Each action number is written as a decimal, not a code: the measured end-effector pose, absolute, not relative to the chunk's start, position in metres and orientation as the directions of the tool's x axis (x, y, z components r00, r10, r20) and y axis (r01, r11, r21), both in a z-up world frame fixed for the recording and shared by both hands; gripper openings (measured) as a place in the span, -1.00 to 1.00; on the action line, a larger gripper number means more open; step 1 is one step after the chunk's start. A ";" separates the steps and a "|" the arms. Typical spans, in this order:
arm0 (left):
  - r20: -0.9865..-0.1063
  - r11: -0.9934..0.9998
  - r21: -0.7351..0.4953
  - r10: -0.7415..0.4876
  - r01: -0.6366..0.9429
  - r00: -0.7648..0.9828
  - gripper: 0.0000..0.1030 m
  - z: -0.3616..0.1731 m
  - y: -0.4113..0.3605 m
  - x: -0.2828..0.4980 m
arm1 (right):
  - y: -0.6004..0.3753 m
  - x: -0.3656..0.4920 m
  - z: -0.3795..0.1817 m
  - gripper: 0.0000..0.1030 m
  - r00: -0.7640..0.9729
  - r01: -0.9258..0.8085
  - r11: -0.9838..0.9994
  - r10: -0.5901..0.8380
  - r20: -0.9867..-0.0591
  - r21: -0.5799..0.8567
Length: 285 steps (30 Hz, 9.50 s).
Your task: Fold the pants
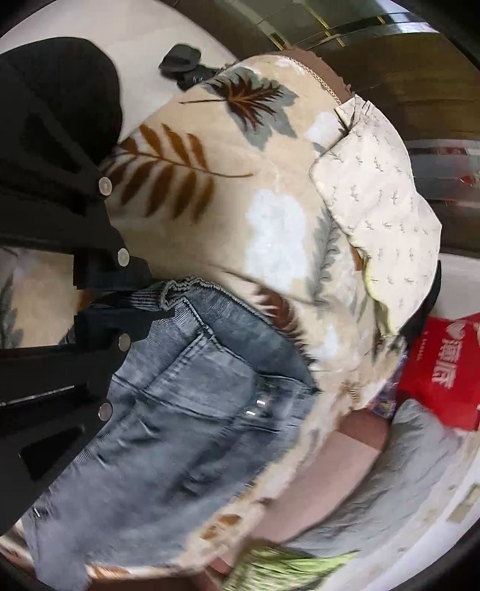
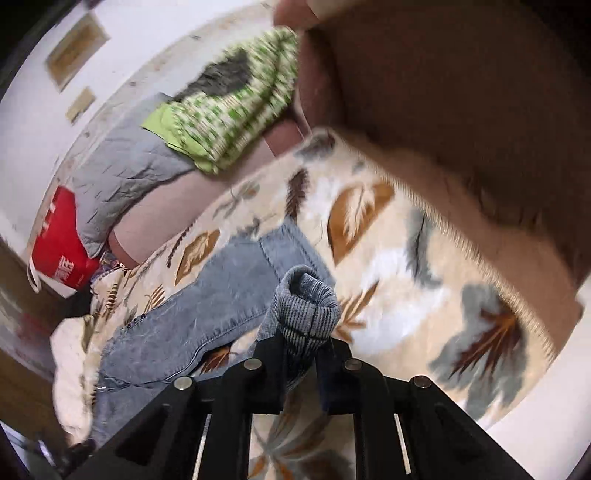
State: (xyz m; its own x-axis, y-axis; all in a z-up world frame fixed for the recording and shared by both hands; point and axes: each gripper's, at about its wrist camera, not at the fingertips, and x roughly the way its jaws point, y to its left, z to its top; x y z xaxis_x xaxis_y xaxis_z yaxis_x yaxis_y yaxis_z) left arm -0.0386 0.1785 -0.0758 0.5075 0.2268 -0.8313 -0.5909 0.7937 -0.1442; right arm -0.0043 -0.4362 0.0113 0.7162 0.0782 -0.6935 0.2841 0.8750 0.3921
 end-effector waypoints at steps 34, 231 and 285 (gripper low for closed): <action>-0.833 0.940 0.069 0.239 -0.335 0.499 0.36 -0.092 0.112 0.024 | -0.421 0.115 -0.064 -0.72 0.506 0.177 0.981 -0.156 -0.848 -0.074; -0.819 0.972 0.000 0.135 -0.236 0.558 0.63 -0.082 0.145 0.028 | -0.046 0.234 -0.085 -0.57 -0.026 -0.472 0.794 0.422 -0.906 0.383; -0.804 0.974 0.099 0.200 -0.206 0.560 0.70 -0.080 0.077 0.032 | -0.368 0.008 -0.078 0.56 0.534 0.290 0.724 0.420 -0.734 0.626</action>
